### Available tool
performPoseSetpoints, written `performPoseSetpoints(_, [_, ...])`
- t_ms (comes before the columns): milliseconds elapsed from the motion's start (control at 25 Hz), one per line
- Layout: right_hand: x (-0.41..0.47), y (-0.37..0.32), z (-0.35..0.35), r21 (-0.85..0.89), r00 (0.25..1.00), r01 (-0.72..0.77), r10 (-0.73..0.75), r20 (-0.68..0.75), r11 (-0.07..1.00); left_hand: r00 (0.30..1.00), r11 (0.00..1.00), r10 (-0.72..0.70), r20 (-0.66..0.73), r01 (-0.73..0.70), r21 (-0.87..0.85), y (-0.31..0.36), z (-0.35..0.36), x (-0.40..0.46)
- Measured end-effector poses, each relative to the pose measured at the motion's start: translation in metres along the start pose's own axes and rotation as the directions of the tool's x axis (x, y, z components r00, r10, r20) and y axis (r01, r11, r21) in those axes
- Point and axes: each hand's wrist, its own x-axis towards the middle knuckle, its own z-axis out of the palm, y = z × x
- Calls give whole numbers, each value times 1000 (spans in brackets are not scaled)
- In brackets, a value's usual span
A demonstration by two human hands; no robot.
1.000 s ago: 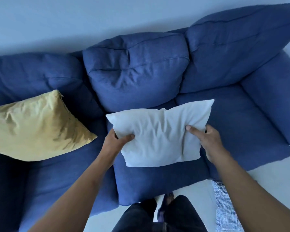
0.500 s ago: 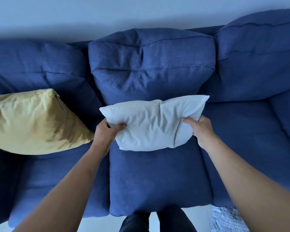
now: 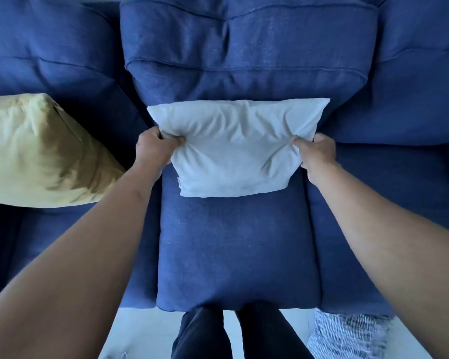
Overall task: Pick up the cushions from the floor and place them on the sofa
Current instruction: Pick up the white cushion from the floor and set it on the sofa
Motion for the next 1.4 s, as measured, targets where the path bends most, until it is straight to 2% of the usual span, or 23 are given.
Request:
performPoseSetpoints(40, [2, -5, -2, -14, 1000, 2, -2, 19, 1000, 1000, 1000, -15, 3, 15, -6, 5, -1, 1])
performPoseSetpoints(120, [6, -15, -7, 3, 999, 45, -45, 28, 999, 999, 991, -31, 32, 35, -127, 17, -7, 8])
performPoseSetpoints(200, [9, -27, -8, 77, 991, 133, -132, -10, 988, 998, 967, -6, 64, 22, -256, 30, -11, 15])
performPoseSetpoints(240, [10, -33, -6, 95, 984, 178, -177, -19, 979, 997, 965, 17, 76, 4, -264, 36, -10, 19])
performPoseSetpoints(360, [14, -45, -5, -20, 973, 232, -232, -7, 973, 998, 990, 67, 22, -64, -126, 45, -4, 26])
performPoseSetpoints(480, [23, -42, -13, -27, 972, 224, -225, -69, 974, 987, 990, 94, -133, -108, -95, 45, -8, 33])
performPoseSetpoints(560, [25, -39, -16, -53, 975, 205, -208, -74, 977, 982, 991, 93, -165, -107, -78, 42, -8, 35])
performPoseSetpoints(840, [19, -48, -16, -36, 975, 202, -204, -83, 979, 977, 985, 46, -207, -79, -152, 44, -4, 21])
performPoseSetpoints(1000, [-11, -44, -26, -18, 978, 173, -174, -115, 985, 960, 982, -14, -281, -40, -186, 32, -9, -14])
performPoseSetpoints(1080, [-36, -36, -35, -44, 983, 148, -152, -107, 988, 960, 983, -45, -275, -7, -185, 22, -14, -41])
performPoseSetpoints(1160, [-65, -28, -43, -99, 981, 158, -168, -97, 982, 975, 996, -24, -223, 4, -88, 9, -17, -68])
performPoseSetpoints(1280, [-109, -10, -55, -191, 979, 176, -192, -71, 966, 995, 987, 47, -90, -32, 157, -8, -13, -108])
performPoseSetpoints(1400, [-148, 12, -67, -305, 968, 223, -248, -47, 926, 981, 913, 157, 114, -188, 362, -17, 4, -148])
